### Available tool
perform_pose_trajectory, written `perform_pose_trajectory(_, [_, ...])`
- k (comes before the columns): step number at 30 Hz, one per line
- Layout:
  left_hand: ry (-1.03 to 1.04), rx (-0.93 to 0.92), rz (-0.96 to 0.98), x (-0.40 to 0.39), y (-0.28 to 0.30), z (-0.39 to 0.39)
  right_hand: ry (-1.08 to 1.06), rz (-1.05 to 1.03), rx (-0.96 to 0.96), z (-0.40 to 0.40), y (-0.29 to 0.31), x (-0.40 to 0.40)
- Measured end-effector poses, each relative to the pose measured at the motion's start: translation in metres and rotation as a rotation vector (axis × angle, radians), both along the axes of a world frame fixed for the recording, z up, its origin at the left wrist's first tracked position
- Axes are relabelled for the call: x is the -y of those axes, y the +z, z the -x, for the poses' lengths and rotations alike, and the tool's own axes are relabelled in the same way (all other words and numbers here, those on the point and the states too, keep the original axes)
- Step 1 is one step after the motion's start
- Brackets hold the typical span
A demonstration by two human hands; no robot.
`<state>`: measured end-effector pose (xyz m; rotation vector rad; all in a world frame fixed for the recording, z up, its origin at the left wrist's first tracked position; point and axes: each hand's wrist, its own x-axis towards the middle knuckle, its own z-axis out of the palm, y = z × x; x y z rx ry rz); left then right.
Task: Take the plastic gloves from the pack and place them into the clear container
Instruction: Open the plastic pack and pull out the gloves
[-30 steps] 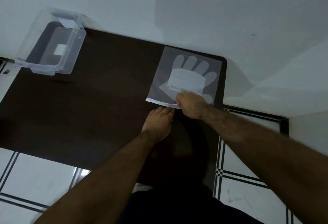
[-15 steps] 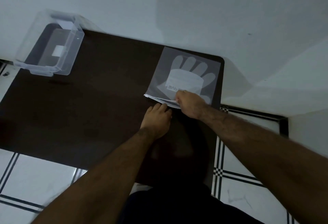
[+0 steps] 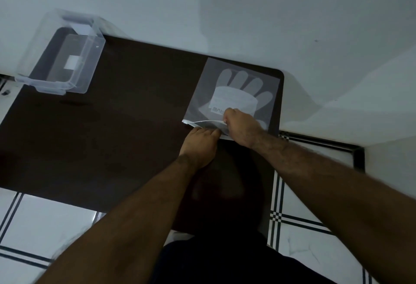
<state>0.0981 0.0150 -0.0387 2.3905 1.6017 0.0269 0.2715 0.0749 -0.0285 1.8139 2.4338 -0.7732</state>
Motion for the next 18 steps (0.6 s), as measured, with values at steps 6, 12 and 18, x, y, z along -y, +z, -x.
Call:
perform_pose_trajectory(6, [0.050, -0.105, 0.029, -0.023, 0.009, -0.014, -0.076, -0.129, -0.028, -0.004, 0.006, -0.007])
perform_pose_trajectory(12, [0.013, -0.200, 0.069, -0.040, 0.012, -0.024, -0.113, -0.126, -0.028, 0.000, 0.007, -0.011])
perform_pose_trajectory(18, [0.024, -0.236, 0.097, -0.052, 0.009, -0.031, -0.136, -0.100, -0.017, 0.002, 0.007, -0.013])
